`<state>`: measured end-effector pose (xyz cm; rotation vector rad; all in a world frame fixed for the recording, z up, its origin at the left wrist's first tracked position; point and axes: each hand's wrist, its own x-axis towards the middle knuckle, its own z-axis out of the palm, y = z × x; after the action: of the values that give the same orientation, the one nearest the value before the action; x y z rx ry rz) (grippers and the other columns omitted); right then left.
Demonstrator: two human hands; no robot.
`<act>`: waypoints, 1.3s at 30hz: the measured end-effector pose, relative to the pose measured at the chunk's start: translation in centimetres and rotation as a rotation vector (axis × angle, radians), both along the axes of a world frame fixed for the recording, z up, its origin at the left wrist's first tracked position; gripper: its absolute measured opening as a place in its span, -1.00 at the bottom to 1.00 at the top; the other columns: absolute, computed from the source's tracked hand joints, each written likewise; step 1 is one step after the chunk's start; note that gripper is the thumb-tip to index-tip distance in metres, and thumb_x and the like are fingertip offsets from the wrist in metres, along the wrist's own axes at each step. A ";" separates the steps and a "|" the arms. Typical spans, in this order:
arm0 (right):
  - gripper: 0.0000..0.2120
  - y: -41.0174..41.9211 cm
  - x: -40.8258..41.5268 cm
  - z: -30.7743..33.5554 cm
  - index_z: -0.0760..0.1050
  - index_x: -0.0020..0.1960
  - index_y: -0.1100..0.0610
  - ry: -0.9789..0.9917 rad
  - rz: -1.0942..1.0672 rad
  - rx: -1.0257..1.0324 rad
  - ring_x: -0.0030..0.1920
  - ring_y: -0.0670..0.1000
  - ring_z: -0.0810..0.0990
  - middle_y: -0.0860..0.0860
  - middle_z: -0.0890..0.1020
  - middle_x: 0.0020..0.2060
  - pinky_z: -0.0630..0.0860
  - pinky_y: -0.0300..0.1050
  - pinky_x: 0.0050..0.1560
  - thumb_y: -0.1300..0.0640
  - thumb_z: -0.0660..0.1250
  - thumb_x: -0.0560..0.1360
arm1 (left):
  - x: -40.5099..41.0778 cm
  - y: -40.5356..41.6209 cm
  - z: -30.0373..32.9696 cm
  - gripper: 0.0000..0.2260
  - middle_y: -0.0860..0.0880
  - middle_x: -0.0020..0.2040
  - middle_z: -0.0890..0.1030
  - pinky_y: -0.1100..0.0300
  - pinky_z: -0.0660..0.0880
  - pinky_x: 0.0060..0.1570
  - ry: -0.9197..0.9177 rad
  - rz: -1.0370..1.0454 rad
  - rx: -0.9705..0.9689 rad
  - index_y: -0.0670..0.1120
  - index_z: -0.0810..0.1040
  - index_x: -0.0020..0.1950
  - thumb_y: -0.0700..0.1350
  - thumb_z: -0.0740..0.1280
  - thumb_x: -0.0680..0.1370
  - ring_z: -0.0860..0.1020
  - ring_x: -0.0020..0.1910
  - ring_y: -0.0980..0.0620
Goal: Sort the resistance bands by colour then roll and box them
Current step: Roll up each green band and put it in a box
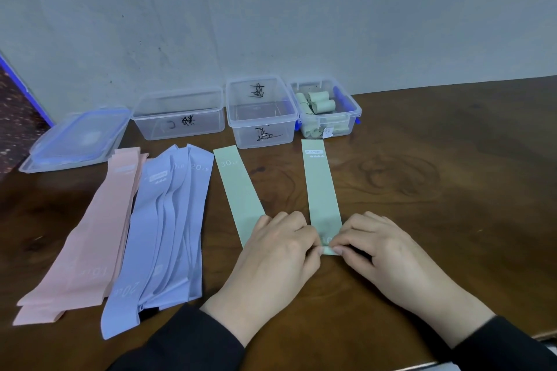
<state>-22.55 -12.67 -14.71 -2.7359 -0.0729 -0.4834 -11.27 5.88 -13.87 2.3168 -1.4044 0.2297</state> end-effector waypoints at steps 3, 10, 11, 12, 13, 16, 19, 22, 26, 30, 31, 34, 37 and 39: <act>-0.79 0.2 0.0 0.1 0.69 0.09 -0.11 -0.005 -0.014 -0.041 -0.07 -0.16 0.49 -0.26 0.54 -0.06 0.54 -0.11 -0.05 -0.07 0.29 0.61 | 0.1 0.0 -0.1 -0.92 0.17 -0.07 0.52 0.19 0.47 0.00 -0.006 0.013 -0.019 0.11 0.61 -0.02 0.04 0.33 0.61 0.44 -0.07 0.15; -0.77 0.0 0.2 0.1 0.69 0.13 -0.09 0.003 -0.013 -0.013 -0.05 -0.15 0.49 -0.26 0.51 -0.02 0.56 -0.11 -0.06 -0.09 0.34 0.56 | 0.2 0.1 -0.3 -0.86 0.18 -0.01 0.52 0.20 0.44 0.05 -0.025 0.013 -0.001 0.12 0.63 0.09 0.11 0.35 0.58 0.45 -0.02 0.16; -0.79 0.0 0.2 0.1 0.69 0.13 -0.09 0.002 -0.006 -0.012 -0.04 -0.15 0.49 -0.26 0.51 -0.01 0.55 -0.10 -0.06 -0.08 0.33 0.58 | 0.2 0.1 -0.3 -0.85 0.18 0.00 0.52 0.19 0.43 0.07 -0.027 0.008 0.007 0.13 0.61 0.10 0.12 0.34 0.58 0.44 -0.01 0.16; -0.79 0.0 0.1 0.1 0.68 0.13 -0.09 0.003 0.002 -0.012 -0.04 -0.15 0.48 -0.25 0.50 -0.01 0.54 -0.11 -0.07 -0.06 0.32 0.59 | 0.2 0.1 -0.3 -0.85 0.19 0.01 0.51 0.19 0.43 0.08 -0.026 0.003 0.011 0.13 0.60 0.10 0.12 0.33 0.59 0.44 0.00 0.16; -0.79 0.0 0.1 0.1 0.68 0.13 -0.08 0.004 0.010 -0.011 -0.04 -0.15 0.48 -0.25 0.50 -0.01 0.53 -0.11 -0.06 -0.06 0.31 0.61 | 0.2 0.1 -0.3 -0.85 0.19 0.02 0.51 0.19 0.43 0.09 -0.024 -0.001 0.014 0.14 0.59 0.09 0.12 0.32 0.59 0.43 0.01 0.16; -0.77 0.0 0.0 0.1 0.67 0.13 -0.08 0.007 0.022 -0.005 -0.03 -0.13 0.48 -0.25 0.49 -0.02 0.52 -0.10 -0.05 -0.07 0.26 0.64 | 0.2 0.2 -0.3 -0.86 0.19 0.02 0.51 0.19 0.43 0.10 -0.016 -0.006 0.015 0.14 0.59 0.08 0.12 0.29 0.61 0.43 0.01 0.17; -0.77 -0.1 0.1 0.0 0.66 0.13 -0.09 0.014 0.023 -0.001 -0.02 -0.13 0.50 -0.27 0.50 -0.02 0.52 -0.09 -0.02 -0.08 0.25 0.64 | 0.1 0.1 -0.3 -0.86 0.18 0.02 0.51 0.18 0.43 0.10 -0.015 -0.012 0.016 0.12 0.57 0.08 0.09 0.25 0.63 0.44 0.01 0.16; -0.79 -0.1 0.1 0.0 0.62 0.14 -0.10 0.015 0.008 0.013 0.00 -0.13 0.52 -0.28 0.53 -0.02 0.54 -0.08 0.01 -0.11 0.26 0.63 | 0.1 0.1 -0.3 -0.86 0.18 0.01 0.50 0.18 0.42 0.09 -0.018 -0.013 0.019 0.11 0.56 0.06 0.06 0.22 0.65 0.43 0.01 0.16; -0.81 -0.1 0.1 0.0 0.64 0.11 -0.13 0.018 0.008 0.036 0.01 -0.15 0.51 -0.29 0.52 -0.02 0.53 -0.12 0.02 -0.14 0.32 0.59 | 0.2 0.0 -0.5 -0.85 0.19 -0.01 0.49 0.16 0.42 0.07 -0.018 0.003 0.020 0.11 0.54 0.03 0.05 0.19 0.67 0.41 -0.02 0.15; -0.78 -0.4 0.2 -0.2 0.66 0.13 -0.12 0.035 -0.015 0.050 0.04 -0.11 0.51 -0.30 0.50 0.00 0.55 -0.10 0.02 -0.13 0.32 0.56 | 0.2 0.0 -0.4 -0.85 0.19 0.00 0.51 0.17 0.43 0.07 -0.014 0.014 0.013 0.12 0.56 0.04 0.06 0.20 0.67 0.42 -0.01 0.16; -0.78 -0.4 0.2 -0.2 0.65 0.13 -0.11 0.034 -0.010 0.045 0.04 -0.11 0.51 -0.29 0.50 0.00 0.55 -0.10 0.02 -0.11 0.31 0.58 | 0.2 0.0 -0.5 -0.84 0.19 0.01 0.51 0.18 0.42 0.09 -0.012 0.014 0.011 0.12 0.57 0.06 0.08 0.21 0.66 0.43 0.00 0.16; -0.78 -0.3 0.3 -0.2 0.65 0.13 -0.09 0.023 0.009 0.047 0.01 -0.12 0.49 -0.27 0.49 0.00 0.52 -0.12 0.02 -0.09 0.27 0.62 | 0.3 0.1 -0.6 -0.83 0.20 0.03 0.52 0.20 0.38 0.09 -0.018 0.013 0.016 0.13 0.56 0.11 0.14 0.25 0.62 0.43 0.01 0.17; -0.76 -0.4 0.3 -0.3 0.65 0.16 -0.08 0.021 0.013 0.044 0.00 -0.12 0.49 -0.27 0.49 0.00 0.51 -0.12 0.02 -0.09 0.25 0.64 | 0.3 0.1 -0.7 -0.84 0.19 0.02 0.53 0.19 0.40 0.08 -0.027 0.013 0.020 0.13 0.57 0.11 0.12 0.26 0.62 0.43 0.00 0.17; -0.76 -0.4 0.2 -0.2 0.64 0.17 -0.08 0.014 0.004 0.050 0.00 -0.14 0.50 -0.28 0.51 0.00 0.52 -0.12 0.03 -0.10 0.25 0.63 | 0.3 0.1 -0.6 -0.82 0.19 0.02 0.54 0.19 0.41 0.08 -0.033 0.016 0.024 0.12 0.60 0.11 0.12 0.25 0.63 0.44 0.00 0.17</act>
<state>-22.30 -13.05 -14.93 -2.6893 -0.0624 -0.4593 -10.95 5.96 -14.52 2.3550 -1.4123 0.2588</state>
